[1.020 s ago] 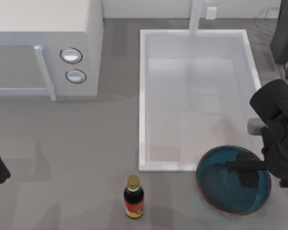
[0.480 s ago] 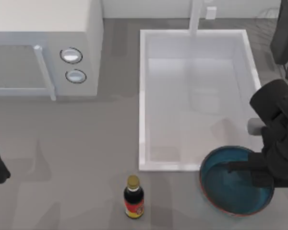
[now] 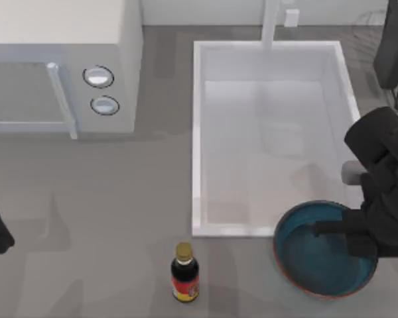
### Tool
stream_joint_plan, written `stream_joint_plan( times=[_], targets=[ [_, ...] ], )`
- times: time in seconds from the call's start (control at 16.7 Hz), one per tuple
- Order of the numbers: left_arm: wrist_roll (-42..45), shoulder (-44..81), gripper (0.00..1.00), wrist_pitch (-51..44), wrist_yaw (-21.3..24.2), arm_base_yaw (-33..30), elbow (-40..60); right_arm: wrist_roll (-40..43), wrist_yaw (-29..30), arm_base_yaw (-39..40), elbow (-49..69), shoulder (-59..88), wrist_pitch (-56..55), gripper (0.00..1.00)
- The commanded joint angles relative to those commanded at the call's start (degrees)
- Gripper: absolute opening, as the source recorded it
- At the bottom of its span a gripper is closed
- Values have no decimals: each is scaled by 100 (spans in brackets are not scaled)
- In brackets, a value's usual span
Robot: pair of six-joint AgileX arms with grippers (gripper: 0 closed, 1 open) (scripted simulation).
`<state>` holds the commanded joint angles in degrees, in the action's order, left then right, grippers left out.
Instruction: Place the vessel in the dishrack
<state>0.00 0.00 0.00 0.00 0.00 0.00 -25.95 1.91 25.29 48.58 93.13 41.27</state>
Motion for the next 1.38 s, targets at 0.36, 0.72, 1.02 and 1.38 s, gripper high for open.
stream_joint_plan(
  times=[0.36,0.72,1.02,1.38],
  targets=[
    [0,0,100,0,0,0,0,-23,3,-10,1545,-116,1707,0],
    [0,0,100,0,0,0,0,39,-2,-43,3506,-454,4121,0],
    [0,0,100,0,0,0,0,74,-5,-65,3998,-624,4617,0],
    [0,0,100,0,0,0,0,198,-217,-371,3907,-762,4256,0]
  ],
)
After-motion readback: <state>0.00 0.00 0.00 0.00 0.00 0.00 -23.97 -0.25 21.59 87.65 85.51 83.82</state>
